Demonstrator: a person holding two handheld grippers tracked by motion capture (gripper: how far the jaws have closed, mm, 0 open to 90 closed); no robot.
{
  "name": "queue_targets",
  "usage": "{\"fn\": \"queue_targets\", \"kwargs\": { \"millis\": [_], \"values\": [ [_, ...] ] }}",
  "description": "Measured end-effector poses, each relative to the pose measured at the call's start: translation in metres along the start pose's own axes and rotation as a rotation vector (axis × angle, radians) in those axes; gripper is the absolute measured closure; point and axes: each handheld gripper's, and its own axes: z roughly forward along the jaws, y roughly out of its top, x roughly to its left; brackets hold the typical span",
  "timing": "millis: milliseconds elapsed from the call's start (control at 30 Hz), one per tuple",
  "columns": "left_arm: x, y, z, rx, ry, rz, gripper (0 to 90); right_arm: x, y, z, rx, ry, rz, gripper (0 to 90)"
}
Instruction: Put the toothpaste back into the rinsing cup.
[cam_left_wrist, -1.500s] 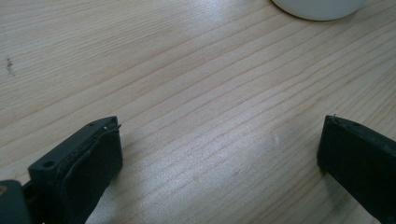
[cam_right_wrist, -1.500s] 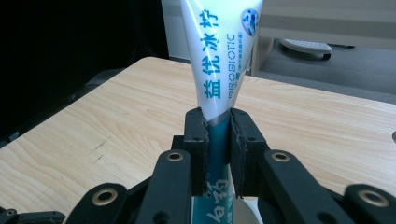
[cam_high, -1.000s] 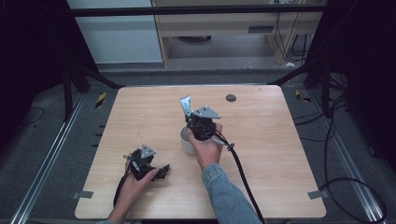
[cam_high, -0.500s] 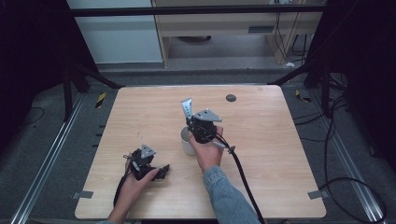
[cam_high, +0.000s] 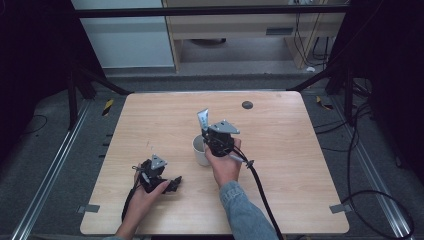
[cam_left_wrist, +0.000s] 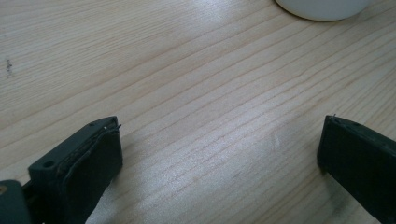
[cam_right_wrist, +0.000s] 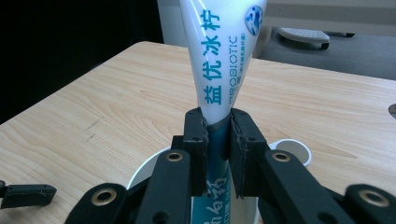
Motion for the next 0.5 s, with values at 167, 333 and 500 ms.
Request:
{"fn": "queue_targets", "kwargs": {
  "millis": [167, 333, 500],
  "values": [
    [0.0001, 0.0001, -0.0001, 0.002, 0.000, 0.002, 0.0, -0.0011, -0.0025, -0.0017, 0.002, -0.001, 0.001, 78.1],
    [0.0001, 0.0001, -0.0001, 0.002, 0.000, 0.002, 0.0, -0.0025, -0.0044, -0.0031, 0.004, -0.003, 0.005, 78.1],
    [-0.0001, 0.0001, 0.0002, 0.000, 0.001, 0.000, 0.0, -0.0040, -0.0062, -0.0040, 0.001, -0.004, 0.014, 78.1]
  ]
}}
